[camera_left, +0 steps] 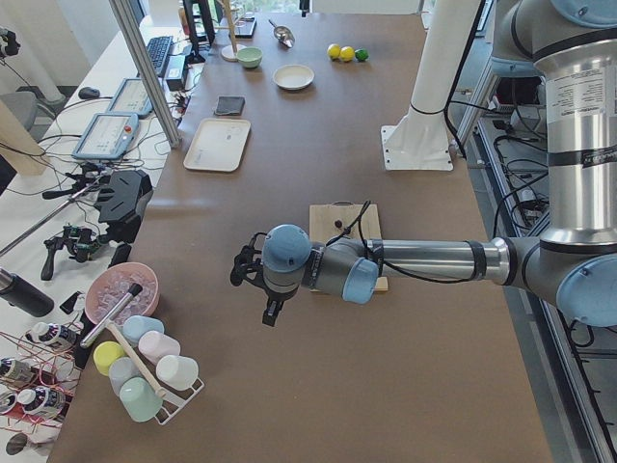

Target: Place red cherry on plate

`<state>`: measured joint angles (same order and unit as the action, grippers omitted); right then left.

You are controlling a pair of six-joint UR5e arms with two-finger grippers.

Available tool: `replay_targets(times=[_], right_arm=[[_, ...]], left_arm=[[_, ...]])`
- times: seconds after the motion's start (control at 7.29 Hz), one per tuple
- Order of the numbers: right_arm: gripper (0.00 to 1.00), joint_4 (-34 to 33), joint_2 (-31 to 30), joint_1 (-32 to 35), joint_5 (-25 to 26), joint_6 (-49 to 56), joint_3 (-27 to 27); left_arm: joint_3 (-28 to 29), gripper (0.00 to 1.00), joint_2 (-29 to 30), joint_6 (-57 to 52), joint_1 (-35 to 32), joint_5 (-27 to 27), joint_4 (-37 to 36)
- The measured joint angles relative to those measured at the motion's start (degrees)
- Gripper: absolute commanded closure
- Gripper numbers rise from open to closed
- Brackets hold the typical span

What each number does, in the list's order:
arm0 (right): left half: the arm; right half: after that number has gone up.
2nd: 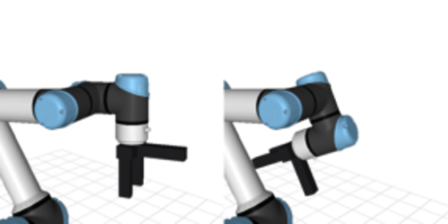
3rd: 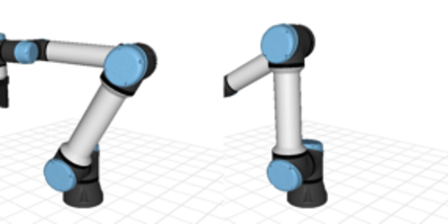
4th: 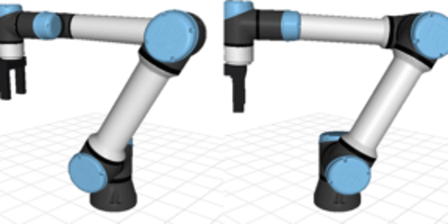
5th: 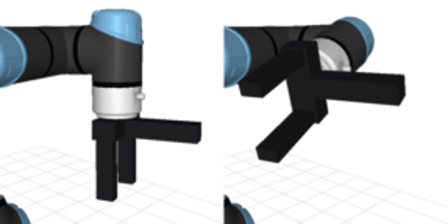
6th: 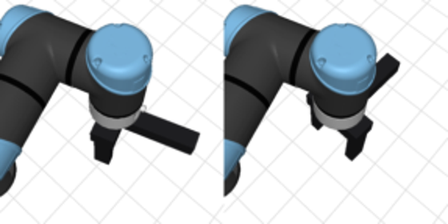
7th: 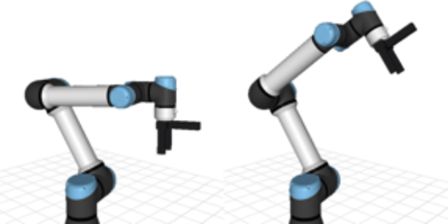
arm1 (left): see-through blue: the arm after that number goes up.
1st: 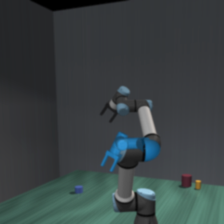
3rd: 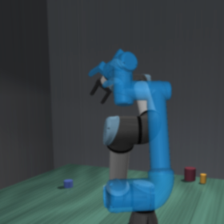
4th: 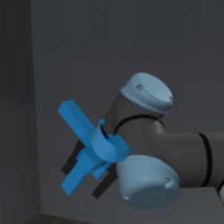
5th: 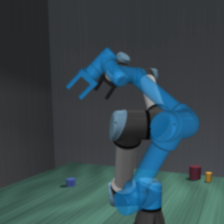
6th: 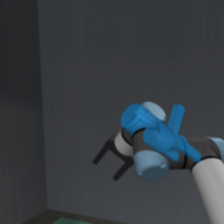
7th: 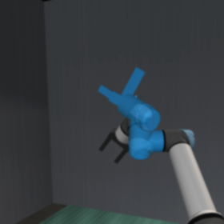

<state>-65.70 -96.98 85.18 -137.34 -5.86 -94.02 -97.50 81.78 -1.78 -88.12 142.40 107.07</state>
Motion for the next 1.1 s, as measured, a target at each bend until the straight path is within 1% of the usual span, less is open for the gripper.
replay_targets(times=[0.14,0.41,0.69,0.82,0.96,1.1], right_arm=[[0.0,1.78,0.07,-1.3,-0.25,-0.15,0.35],[0.0,3.03,1.4,-5.44,-0.11,-2.15,0.77],[0.0,3.31,5.09,-10.97,-0.04,-9.13,1.61],[0.02,3.78,7.41,-13.44,0.23,-12.77,3.22],[0.11,5.11,9.73,-15.71,0.65,-14.78,5.61],[0.12,6.77,11.64,-17.65,1.0,-15.8,8.47]], left_arm=[[0.03,0.02,-0.04,0.36,0.38,-0.18,0.03],[0.03,0.02,-0.07,1.33,0.96,-0.32,0.06],[0.03,0.02,-0.12,1.56,1.36,-0.22,0.06],[0.09,0.02,-0.12,1.59,1.48,-0.2,0.06],[0.15,0.02,-0.13,1.6,1.64,-0.21,0.06],[0.18,0.02,-0.16,1.6,1.74,-0.17,0.06]])
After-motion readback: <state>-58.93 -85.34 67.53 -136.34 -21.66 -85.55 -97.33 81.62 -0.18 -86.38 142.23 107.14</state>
